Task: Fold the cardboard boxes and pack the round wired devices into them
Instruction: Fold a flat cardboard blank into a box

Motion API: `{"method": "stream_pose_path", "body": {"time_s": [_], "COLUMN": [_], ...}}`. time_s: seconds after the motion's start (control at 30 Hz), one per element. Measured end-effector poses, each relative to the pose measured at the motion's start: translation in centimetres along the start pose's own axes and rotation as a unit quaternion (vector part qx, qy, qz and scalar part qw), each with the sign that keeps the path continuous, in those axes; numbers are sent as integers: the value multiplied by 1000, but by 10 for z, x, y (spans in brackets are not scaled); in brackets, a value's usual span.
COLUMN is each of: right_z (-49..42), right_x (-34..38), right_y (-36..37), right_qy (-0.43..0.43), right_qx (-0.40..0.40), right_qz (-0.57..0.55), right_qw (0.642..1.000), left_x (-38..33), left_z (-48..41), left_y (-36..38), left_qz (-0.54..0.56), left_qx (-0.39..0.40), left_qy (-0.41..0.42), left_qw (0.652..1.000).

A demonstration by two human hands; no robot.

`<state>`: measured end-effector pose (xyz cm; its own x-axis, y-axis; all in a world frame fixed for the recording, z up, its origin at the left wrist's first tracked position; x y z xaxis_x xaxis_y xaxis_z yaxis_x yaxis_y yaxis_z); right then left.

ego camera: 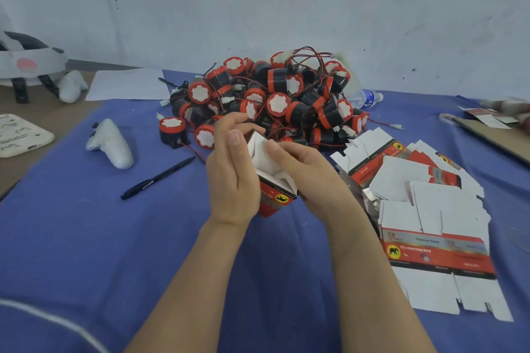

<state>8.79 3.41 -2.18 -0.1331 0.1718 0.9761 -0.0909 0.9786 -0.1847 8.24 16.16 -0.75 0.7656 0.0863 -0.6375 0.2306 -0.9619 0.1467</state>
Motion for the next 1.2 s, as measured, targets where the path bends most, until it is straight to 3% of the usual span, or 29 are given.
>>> {"method": "stream_pose_path", "body": {"time_s": [0.1, 0.3, 0.6, 0.73, 0.8, 0.9, 0.97, 1.03, 1.13, 1.2], "right_z": [-1, 5, 6, 5, 1, -6, 1, 3, -6, -11], "right_x": [2, -7, -13, -16, -16, -5, 10, 16, 8, 0], "right_y": [-3, 1, 12, 15, 11, -17, -23, -9, 18, 28], "right_qy": [-22, 47, 79, 99, 81, -53, -145, -180, -182, -156], "right_qx": [-27, 125, 182, 176, 126, -105, -222, -232, -147, -78], "right_qz": [33, -150, -232, -260, -256, -124, 50, 210, 382, 402], "right_qw": [999, 980, 952, 944, 955, 985, 963, 933, 894, 899], "left_x": [-7, -13, -10, -5, 1, 20, 38, 47, 47, 54], "left_z": [1, -1, -1, -1, -1, 0, 6, 14, 13, 14], "left_y": [3, 6, 5, 1, 0, 5, 15, 27, 23, 13], "left_qz": [-7, 21, 18, 20, -23, -87, -27, 89, 91, 81], "left_qx": [19, 46, 47, 34, 28, 59, 111, 140, 114, 69], "left_qy": [20, 25, 2, -3, -14, -107, -228, -339, -351, -357], "left_qw": [1000, 998, 999, 999, 999, 989, 967, 926, 925, 928]}}
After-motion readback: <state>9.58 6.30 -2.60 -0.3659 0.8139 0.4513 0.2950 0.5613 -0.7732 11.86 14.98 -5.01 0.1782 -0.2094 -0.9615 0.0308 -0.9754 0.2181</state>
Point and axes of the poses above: each hand's wrist, its own z-axis away from the middle knuckle, its own y-axis out of the palm, x = y × z, the point moved 7 cm from there along -z, towards the middle knuckle, and after that the axes turned 1 degree about x, right-handed, at the moved point
